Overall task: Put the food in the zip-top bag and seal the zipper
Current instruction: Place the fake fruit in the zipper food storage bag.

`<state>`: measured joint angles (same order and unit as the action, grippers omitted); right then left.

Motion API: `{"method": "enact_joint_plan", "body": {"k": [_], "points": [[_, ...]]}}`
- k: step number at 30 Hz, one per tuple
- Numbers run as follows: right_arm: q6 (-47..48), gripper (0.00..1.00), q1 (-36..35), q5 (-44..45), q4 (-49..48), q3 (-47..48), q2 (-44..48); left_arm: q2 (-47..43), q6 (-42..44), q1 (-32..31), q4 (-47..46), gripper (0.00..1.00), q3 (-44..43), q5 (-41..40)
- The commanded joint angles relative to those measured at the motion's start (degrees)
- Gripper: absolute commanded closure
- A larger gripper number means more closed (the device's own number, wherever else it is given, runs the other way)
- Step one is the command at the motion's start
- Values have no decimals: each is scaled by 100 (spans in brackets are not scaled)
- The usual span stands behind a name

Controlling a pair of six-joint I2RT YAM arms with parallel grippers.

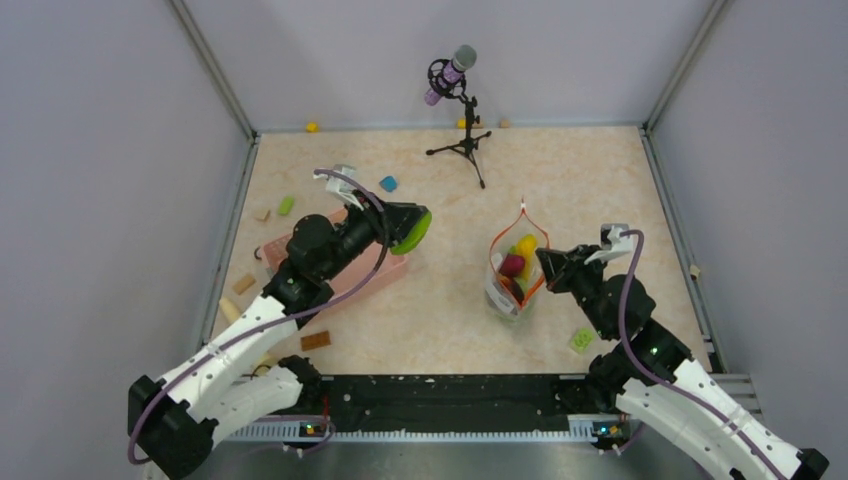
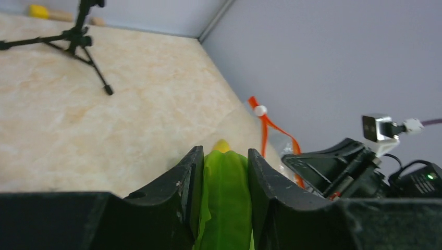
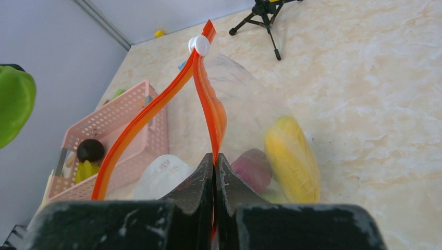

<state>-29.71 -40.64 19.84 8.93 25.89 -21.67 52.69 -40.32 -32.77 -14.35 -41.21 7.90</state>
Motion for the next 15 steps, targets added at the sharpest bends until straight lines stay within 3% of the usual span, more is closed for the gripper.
{"method": "enact_joint_plan", "body": {"k": [1, 15], "points": [[105, 100, -5, -37, -22, 166, 88, 308, 548, -588, -865, 100, -450, 113], [166, 100, -4, -241, 266, 311, 54, 2314, 1436, -2358, -787, 100, -2210, -152]]}}
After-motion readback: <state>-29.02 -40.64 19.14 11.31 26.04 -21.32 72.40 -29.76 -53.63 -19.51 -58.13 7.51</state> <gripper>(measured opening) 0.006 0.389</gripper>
